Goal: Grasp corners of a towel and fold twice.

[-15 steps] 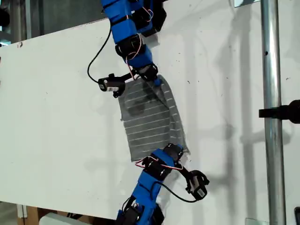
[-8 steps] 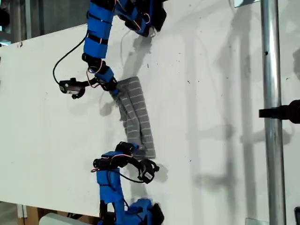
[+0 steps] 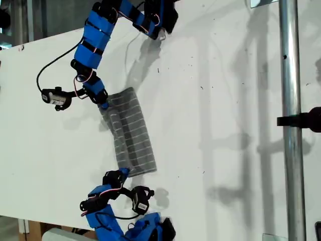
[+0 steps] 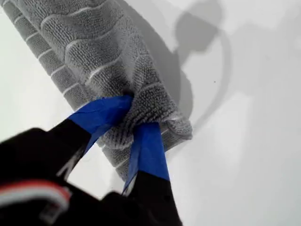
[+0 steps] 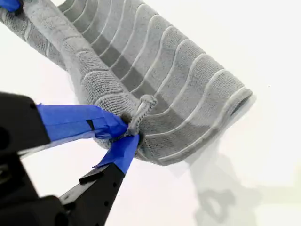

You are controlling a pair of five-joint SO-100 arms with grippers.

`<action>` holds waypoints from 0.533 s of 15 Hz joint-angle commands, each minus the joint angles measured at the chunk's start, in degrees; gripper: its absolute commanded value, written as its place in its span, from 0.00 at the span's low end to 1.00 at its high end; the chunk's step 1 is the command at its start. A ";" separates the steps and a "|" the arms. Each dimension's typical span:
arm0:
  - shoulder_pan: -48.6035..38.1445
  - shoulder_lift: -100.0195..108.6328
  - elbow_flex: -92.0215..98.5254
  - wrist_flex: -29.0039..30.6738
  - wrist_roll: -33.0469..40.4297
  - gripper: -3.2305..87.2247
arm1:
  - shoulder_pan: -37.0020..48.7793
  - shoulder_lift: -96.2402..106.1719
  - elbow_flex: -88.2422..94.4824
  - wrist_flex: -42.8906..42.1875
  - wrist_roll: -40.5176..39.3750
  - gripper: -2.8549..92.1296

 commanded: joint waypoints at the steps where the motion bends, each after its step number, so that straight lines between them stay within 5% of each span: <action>1: 4.57 2.81 8.09 -8.79 -3.43 0.03 | -2.11 2.81 4.04 -1.14 1.85 0.03; 4: 6.94 1.32 19.07 -20.13 -7.47 0.03 | -2.11 0.35 8.61 0.70 4.57 0.03; 8: 5.71 -4.48 21.97 -25.31 -7.47 0.03 | -1.58 -5.19 9.58 0.09 6.06 0.03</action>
